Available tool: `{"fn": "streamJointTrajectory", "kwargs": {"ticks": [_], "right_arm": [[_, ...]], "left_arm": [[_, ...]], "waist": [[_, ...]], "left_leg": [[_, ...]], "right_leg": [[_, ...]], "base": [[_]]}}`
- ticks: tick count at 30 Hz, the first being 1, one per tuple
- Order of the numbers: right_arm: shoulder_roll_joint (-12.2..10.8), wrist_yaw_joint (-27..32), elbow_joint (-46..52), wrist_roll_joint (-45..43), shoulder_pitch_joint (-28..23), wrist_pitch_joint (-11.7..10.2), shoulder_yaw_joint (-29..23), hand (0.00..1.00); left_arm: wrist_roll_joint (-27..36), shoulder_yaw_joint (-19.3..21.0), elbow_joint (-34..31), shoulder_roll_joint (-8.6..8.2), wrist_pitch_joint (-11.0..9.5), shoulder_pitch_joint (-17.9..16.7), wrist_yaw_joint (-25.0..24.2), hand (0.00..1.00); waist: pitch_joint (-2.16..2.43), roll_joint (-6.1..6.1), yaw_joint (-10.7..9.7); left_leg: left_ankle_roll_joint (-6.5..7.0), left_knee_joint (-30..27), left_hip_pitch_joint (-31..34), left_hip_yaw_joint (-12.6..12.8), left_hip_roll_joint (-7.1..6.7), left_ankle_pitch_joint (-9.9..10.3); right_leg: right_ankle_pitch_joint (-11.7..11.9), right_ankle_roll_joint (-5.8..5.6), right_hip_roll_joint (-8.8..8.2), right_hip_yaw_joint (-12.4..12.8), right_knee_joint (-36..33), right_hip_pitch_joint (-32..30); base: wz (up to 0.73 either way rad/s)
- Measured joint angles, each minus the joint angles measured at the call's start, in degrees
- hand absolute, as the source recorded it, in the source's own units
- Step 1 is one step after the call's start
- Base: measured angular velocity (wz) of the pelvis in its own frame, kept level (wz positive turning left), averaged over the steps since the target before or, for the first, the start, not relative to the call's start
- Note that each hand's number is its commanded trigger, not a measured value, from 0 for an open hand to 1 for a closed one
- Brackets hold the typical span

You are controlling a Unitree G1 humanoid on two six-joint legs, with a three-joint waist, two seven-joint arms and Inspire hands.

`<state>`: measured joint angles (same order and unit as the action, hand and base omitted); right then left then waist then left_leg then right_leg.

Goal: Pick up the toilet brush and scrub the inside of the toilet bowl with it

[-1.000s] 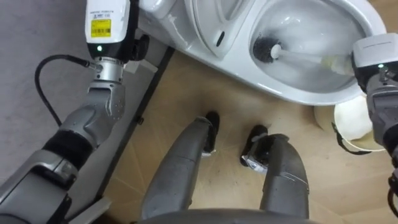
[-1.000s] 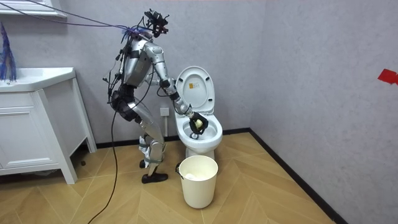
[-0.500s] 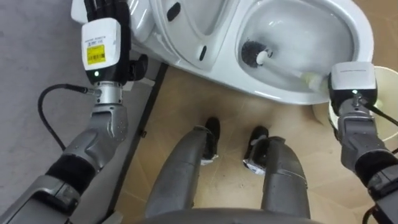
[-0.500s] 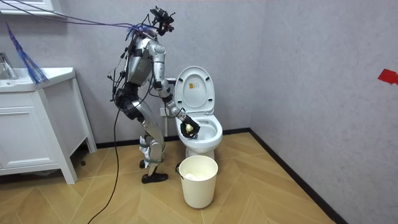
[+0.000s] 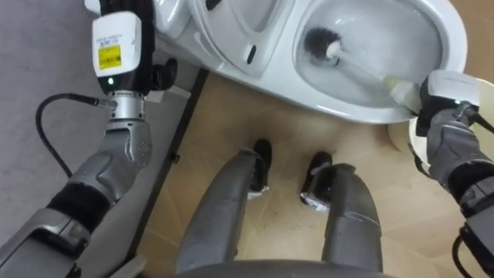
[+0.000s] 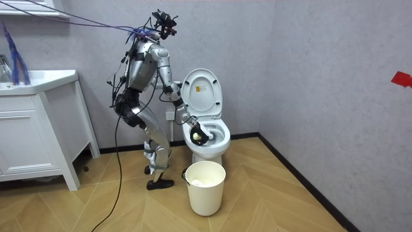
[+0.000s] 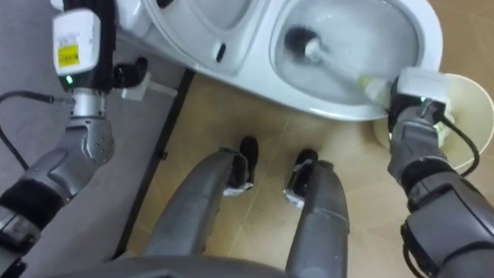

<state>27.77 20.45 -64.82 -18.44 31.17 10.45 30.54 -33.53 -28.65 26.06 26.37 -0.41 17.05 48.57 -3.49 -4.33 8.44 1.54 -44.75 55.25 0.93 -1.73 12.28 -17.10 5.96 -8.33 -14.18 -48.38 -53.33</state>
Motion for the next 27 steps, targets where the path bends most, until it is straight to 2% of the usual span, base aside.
{"fn": "streamJointTrajectory", "kwargs": {"ticks": [1,3,6,10,16,20,24,27], "right_arm": [[0.0,0.0,-0.4,0.6,0.9,0.1,-0.7,1.0],[-0.1,0.0,-3.7,0.5,4.5,-0.1,-0.7,1.0],[-0.1,0.0,-4.5,0.8,4.8,-0.6,-1.0,1.0],[-0.1,0.0,-4.5,0.2,4.7,-1.0,-2.1,1.0],[-0.1,0.2,-4.3,-8.1,4.6,-1.0,-2.6,1.0],[-0.3,0.0,-4.1,-16.9,4.4,-0.6,-2.0,1.0],[1.1,-2.2,-2.3,-26.4,1.8,1.5,3.7,1.0],[1.2,-3.2,-0.6,-29.0,0.4,2.7,4.2,1.0]], "left_arm": [[-0.2,0.0,0.0,0.0,0.3,0.4,-0.1,0.0],[-0.4,0.0,0.0,-0.02,0.8,1.9,-1.2,0.0],[-1.2,0.0,0.0,-0.16,1.4,3.0,-1.9,0.0],[-2.5,0.0,0.2,-0.29,1.9,3.0,-2.0,0.0],[-4.9,0.6,0.9,-0.97,3.0,3.1,-2.8,0.0],[-5.1,0.7,1.4,-1.2,3.0,3.2,-4.6,0.0],[-5.3,0.3,1.4,-2.2,2.8,2.6,-6.6,0.0],[-5.3,0.3,1.3,-2.39,2.5,2.1,-6.9,0.0]], "waist": [[-0.05,0.08,0.0],[-0.58,0.9,-0.2],[-0.87,1.64,-0.4],[-0.88,1.66,-0.7],[-0.78,1.49,-0.6],[-0.74,0.73,0.2],[-0.7,-1.68,2.0],[-0.66,-1.85,2.5]], "left_leg": [[0.04,-0.1,0.3,0.0,-0.05,0.0],[0.3,-0.3,0.4,0.3,-0.4,-0.3],[0.4,-0.3,0.4,0.0,-0.82,-0.4],[0.51,-0.4,0.4,0.1,-1.19,-0.5],[0.62,-0.9,0.2,0.1,-1.05,-0.5],[0.53,-0.2,-0.7,0.0,-0.89,-0.5],[0.36,0.6,-2.4,-1.1,-0.67,-0.4],[0.08,1.1,-2.6,-0.9,-0.57,-0.4]], "right_leg": [[0.0,-0.01,-0.11,0.0,-0.4,-0.2],[0.1,-0.18,-0.59,0.5,-1.2,-0.8],[0.3,-0.5,-0.66,0.7,-1.5,-0.8],[0.4,-0.58,-1.34,0.6,-2.1,-0.9],[0.4,-0.51,-1.38,0.3,-2.2,-0.5],[0.5,-0.24,-1.17,-0.2,-1.2,0.6],[0.5,-0.48,-0.51,-0.9,0.5,2.9],[0.5,-0.36,-0.45,-0.9,0.8,2.9]], "base": [[0.04],[0.0],[0.06],[0.0],[-0.01],[-0.03],[0.02],[0.02]]}}
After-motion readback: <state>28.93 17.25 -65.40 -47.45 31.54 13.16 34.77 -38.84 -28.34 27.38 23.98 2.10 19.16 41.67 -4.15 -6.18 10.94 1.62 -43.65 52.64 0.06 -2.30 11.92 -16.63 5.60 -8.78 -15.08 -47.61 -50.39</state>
